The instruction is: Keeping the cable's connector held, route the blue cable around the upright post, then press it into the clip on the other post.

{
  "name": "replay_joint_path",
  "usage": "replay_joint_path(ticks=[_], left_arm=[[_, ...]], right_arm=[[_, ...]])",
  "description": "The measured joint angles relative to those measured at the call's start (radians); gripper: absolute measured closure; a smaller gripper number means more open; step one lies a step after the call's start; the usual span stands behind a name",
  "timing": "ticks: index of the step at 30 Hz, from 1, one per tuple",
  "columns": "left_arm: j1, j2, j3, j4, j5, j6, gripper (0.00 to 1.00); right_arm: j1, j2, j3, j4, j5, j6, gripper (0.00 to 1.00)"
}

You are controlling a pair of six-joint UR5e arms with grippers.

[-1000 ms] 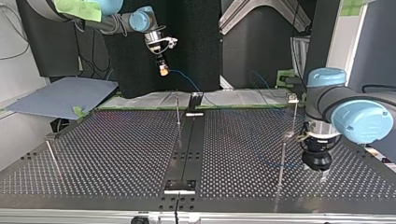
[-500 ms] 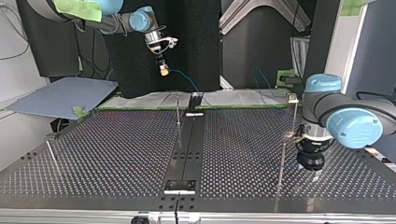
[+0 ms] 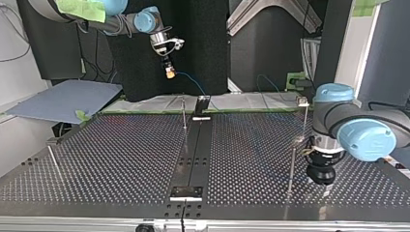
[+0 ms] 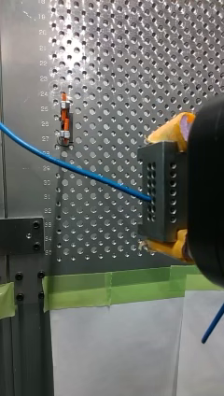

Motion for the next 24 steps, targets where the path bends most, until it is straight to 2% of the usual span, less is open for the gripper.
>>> replay_joint_path(ticks=[8,16,20,24], left_arm=[[-0.008,-0.032,0.0,0.012,0.003,0.001,0.0],[-0.012,-0.041,0.0,0.005,-0.002,-0.026,0.0],[-0.012,-0.041,0.0,-0.01,-0.005,-0.058,0.0],[-0.012,-0.041,0.0,-0.014,0.02,-0.101,0.0]], right_arm=[[0.0,0.0,0.0,0.001,0.0,0.0,1.0],[0.0,0.0,-0.001,0.0,0.0,0.0,1.0],[0.0,0.0,0.0,0.001,0.0,-0.001,1.0],[0.0,0.0,0.0,0.002,0.0,-0.001,1.0]])
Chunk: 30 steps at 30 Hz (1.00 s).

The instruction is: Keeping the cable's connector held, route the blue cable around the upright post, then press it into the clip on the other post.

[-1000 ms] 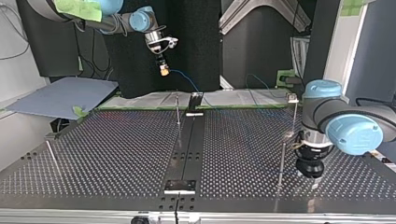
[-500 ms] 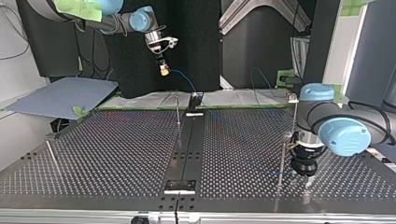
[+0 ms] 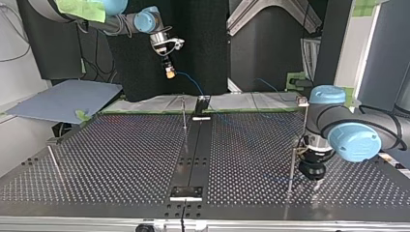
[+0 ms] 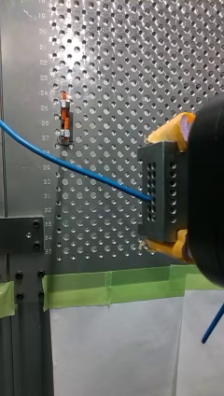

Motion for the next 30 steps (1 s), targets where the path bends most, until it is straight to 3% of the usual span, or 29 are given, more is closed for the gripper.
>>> replay_joint_path(ticks=[7,14,30], left_arm=[[-0.001,0.0,-0.015,-0.017,0.048,-0.076,0.0],[0.007,0.001,-0.086,0.027,0.103,-0.154,0.0],[0.048,0.04,-0.135,0.042,0.102,-0.293,0.0]], right_arm=[[0.0,0.0,0.0,0.002,0.0,-0.001,1.0],[0.0,0.0,0.0,0.005,0.0,-0.003,1.0],[0.005,0.0,0.0,0.006,0.0,-0.003,1.0]])
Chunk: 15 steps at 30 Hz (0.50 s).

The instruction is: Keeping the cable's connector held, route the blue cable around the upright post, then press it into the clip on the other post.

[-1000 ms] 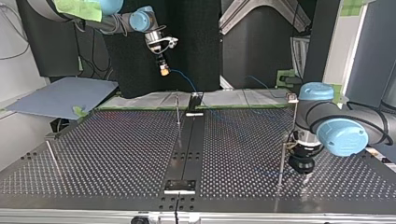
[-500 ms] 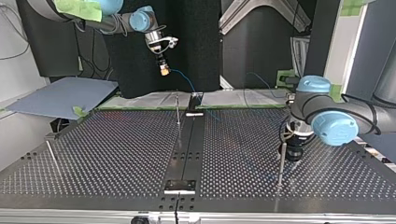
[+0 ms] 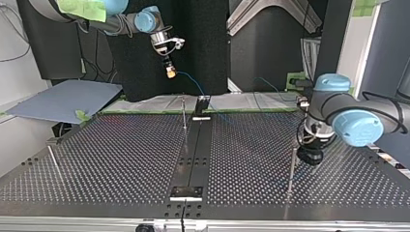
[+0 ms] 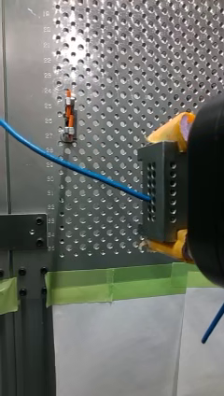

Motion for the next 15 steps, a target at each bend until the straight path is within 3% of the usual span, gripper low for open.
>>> replay_joint_path(ticks=[6,15], left_arm=[[0.009,0.032,-0.032,0.027,0.022,-0.034,0.0],[0.002,0.081,-0.044,0.022,0.051,-0.043,0.0]], right_arm=[[0.001,0.0,0.0,0.0,0.0,0.0,1.0],[0.002,0.0,0.0,-0.001,0.0,0.0,1.0]])
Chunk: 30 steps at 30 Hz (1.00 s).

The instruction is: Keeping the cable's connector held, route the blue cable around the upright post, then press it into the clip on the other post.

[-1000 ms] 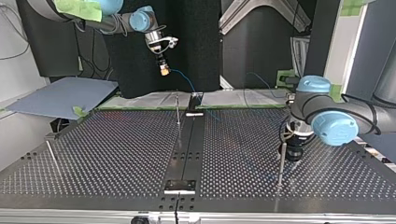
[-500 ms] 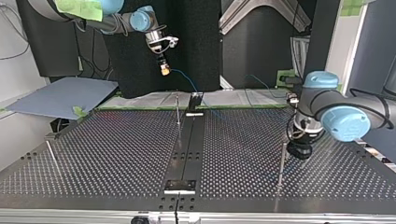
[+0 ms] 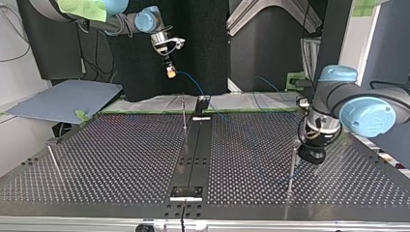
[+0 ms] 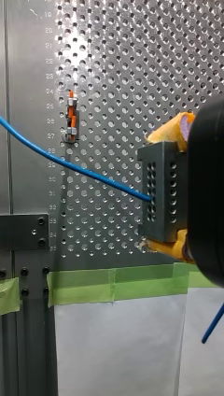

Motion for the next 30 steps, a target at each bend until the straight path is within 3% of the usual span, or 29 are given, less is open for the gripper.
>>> replay_joint_path(ticks=[17,30], left_arm=[[-0.013,0.089,-0.08,0.019,0.007,-0.013,0.0],[-0.036,0.14,-0.13,0.005,0.006,0.011,0.0]], right_arm=[[0.0,0.0,0.0,0.0,0.0,0.0,1.0],[0.0,0.0,0.0,-0.001,0.0,0.001,1.0]])
